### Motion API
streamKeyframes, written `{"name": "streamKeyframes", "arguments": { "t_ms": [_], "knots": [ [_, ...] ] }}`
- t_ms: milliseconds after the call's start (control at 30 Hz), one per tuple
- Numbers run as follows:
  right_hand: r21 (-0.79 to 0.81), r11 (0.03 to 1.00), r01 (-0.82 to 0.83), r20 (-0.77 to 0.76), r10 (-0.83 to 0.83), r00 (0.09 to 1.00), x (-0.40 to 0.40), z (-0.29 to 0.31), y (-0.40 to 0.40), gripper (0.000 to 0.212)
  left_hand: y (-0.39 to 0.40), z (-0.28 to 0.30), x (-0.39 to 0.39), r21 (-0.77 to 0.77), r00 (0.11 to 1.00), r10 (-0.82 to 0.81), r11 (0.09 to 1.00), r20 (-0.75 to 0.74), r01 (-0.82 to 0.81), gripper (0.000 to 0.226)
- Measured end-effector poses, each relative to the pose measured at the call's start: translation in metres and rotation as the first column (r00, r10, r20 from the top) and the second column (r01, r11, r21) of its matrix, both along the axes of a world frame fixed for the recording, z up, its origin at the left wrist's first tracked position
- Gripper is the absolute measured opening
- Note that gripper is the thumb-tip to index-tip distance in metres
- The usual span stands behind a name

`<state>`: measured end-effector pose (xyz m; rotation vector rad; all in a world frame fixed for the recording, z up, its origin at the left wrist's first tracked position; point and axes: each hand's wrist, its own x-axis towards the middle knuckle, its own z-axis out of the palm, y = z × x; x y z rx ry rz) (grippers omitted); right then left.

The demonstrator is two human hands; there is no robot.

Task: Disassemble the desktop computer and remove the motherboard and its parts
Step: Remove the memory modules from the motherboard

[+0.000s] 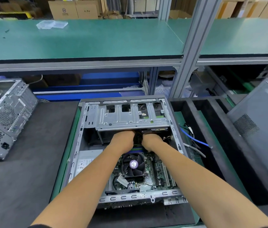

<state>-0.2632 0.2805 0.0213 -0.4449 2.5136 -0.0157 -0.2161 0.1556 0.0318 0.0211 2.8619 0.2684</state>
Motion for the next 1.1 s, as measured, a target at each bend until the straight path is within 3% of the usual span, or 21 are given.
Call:
{"name": "streamKeyframes", "arguments": {
  "t_ms": [467, 733, 833, 1100],
  "knots": [
    [0.076, 0.997, -0.009, -0.012, 0.010, 1.000, -0.007, -0.007, -0.008, 0.029, 0.004, -0.005, -0.002, -0.091, 0.978, -0.103, 0.988, 0.182, 0.121, 0.047],
    [0.053, 0.998, -0.017, -0.094, 0.022, 0.995, -0.005, -0.015, -0.012, 0.027, 0.002, -0.007, -0.005, -0.115, 0.961, -0.107, 0.983, 0.257, 0.140, 0.054],
    [0.037, 0.998, -0.043, -0.172, 0.049, 0.984, -0.002, -0.019, -0.011, 0.027, 0.002, -0.008, -0.005, -0.100, 0.963, -0.100, 0.987, 0.252, 0.129, 0.051],
    [0.008, 0.999, -0.052, -0.201, 0.052, 0.978, -0.001, -0.025, -0.009, 0.024, 0.001, -0.012, -0.005, -0.091, 0.969, -0.102, 0.988, 0.225, 0.125, 0.052]
  ]
}}
